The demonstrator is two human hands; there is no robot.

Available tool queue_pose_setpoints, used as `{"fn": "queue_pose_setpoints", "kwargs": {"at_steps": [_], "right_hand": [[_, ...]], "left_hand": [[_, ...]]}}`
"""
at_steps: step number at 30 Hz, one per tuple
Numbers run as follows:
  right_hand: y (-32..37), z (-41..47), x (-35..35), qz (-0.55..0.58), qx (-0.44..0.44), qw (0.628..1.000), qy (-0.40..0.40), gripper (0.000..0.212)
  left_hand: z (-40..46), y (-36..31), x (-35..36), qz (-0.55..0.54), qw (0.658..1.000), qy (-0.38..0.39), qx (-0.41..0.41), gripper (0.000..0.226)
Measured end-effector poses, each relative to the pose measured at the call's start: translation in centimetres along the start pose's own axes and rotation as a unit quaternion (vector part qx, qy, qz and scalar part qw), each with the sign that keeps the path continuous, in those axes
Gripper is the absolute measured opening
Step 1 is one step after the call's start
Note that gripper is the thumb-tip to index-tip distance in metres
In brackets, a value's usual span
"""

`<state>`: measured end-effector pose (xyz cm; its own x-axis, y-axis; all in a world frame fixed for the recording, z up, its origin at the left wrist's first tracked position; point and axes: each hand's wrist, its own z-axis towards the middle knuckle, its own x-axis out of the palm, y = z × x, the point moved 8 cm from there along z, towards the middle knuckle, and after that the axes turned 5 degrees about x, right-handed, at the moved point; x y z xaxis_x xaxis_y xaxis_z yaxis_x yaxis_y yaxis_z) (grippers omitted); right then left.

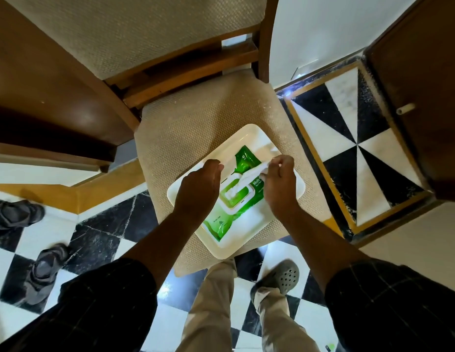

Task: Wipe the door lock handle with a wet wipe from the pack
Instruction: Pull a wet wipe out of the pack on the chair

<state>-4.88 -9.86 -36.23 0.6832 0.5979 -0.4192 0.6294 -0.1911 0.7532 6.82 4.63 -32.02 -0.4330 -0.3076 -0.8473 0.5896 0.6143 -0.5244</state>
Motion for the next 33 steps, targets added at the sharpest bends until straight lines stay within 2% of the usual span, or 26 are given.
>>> {"fn": "queue_pose_setpoints", "kwargs": {"at_steps": [2, 3, 5, 6, 7, 8, 9, 11, 12, 13, 14, 16, 19, 24, 26, 28, 30, 31, 33], "right_hand": [[-1.5, 0.5, -0.6, 0.123, 0.109, 0.986, -0.02, 0.009], [-2.3, 0.6, -0.9, 0.188, 0.167, 0.967, -0.036, 0.013], [-3.4, 0.5, -1.1, 0.343, 0.266, 0.898, -0.066, 0.025], [-3.6, 0.7, -1.1, 0.41, 0.289, 0.862, -0.079, 0.028], [-3.7, 0.7, -1.2, 0.444, 0.295, 0.841, -0.094, 0.029], [-3.7, 0.6, -1.4, 0.447, 0.291, 0.839, -0.105, 0.027], [-3.4, 0.6, -1.7, 0.412, 0.268, 0.865, -0.107, 0.023], [-1.3, 0.8, -2.4, 0.206, 0.138, 0.966, -0.073, 0.017], [-0.1, 0.6, -1.8, 0.096, 0.054, 0.994, -0.026, 0.026], [0.4, 0.2, -0.8, 0.015, -0.011, 0.999, 0.035, 0.037], [0.5, -0.3, 0.3, -0.047, -0.058, 0.993, 0.094, 0.047], [0.4, -1.4, 1.7, -0.148, -0.146, 0.966, 0.156, 0.057], [0.5, -2.6, 2.4, -0.251, -0.252, 0.92, 0.163, 0.041], [0.2, -2.8, 2.7, -0.349, -0.311, 0.867, 0.172, 0.019], [0.5, -2.3, 2.7, -0.346, -0.311, 0.869, 0.167, 0.019], [0.8, -0.9, 1.7, -0.295, -0.256, 0.913, 0.116, 0.02], [0.2, 1.0, -0.3, -0.2, -0.131, 0.971, 0.032, 0.023], [-0.6, 1.7, -0.9, -0.124, -0.056, 0.991, 0.013, 0.024], [-2.3, 1.9, -0.9, 0.031, 0.059, 0.998, 0.024, 0.025]], "left_hand": [[0.0, -0.2, -0.2, -0.004, 1.0, -0.008, 0.005, 0.028], [0.0, -0.3, -0.3, -0.003, 1.0, -0.007, 0.008, 0.028], [-0.1, -0.4, -0.3, 0.005, 1.0, -0.002, 0.015, 0.027], [-0.1, -0.4, -0.4, 0.012, 1.0, -0.004, 0.019, 0.025], [-0.2, -0.5, -0.5, 0.023, 0.999, -0.007, 0.024, 0.023], [-0.3, -0.5, -0.6, 0.034, 0.999, -0.01, 0.03, 0.021], [-0.4, -0.7, -0.6, 0.042, 0.998, -0.012, 0.035, 0.019], [-0.6, -0.9, -0.6, 0.049, 0.998, -0.014, 0.039, 0.018], [-0.6, -1.0, -0.6, 0.051, 0.998, -0.015, 0.04, 0.018], [-0.6, -1.1, -0.7, 0.053, 0.998, -0.018, 0.042, 0.018], [-0.5, -1.2, -0.7, 0.056, 0.997, -0.022, 0.046, 0.016], [-0.4, -1.3, -0.8, 0.062, 0.996, -0.027, 0.053, 0.014], [-0.2, -1.1, -0.6, 0.066, 0.996, -0.029, 0.061, 0.014], [-0.1, -0.6, -0.1, 0.056, 0.997, -0.024, 0.056, 0.016], [-0.1, -0.6, 0.1, 0.046, 0.997, -0.019, 0.052, 0.02], [-0.1, -0.6, 0.2, 0.042, 0.998, -0.013, 0.052, 0.023], [0.0, -0.8, 0.1, 0.041, 0.998, -0.01, 0.057, 0.024], [0.0, -0.9, 0.1, 0.041, 0.997, -0.007, 0.06, 0.024], [-0.2, -1.2, 0.1, 0.042, 0.997, -0.008, 0.071, 0.024]]}}
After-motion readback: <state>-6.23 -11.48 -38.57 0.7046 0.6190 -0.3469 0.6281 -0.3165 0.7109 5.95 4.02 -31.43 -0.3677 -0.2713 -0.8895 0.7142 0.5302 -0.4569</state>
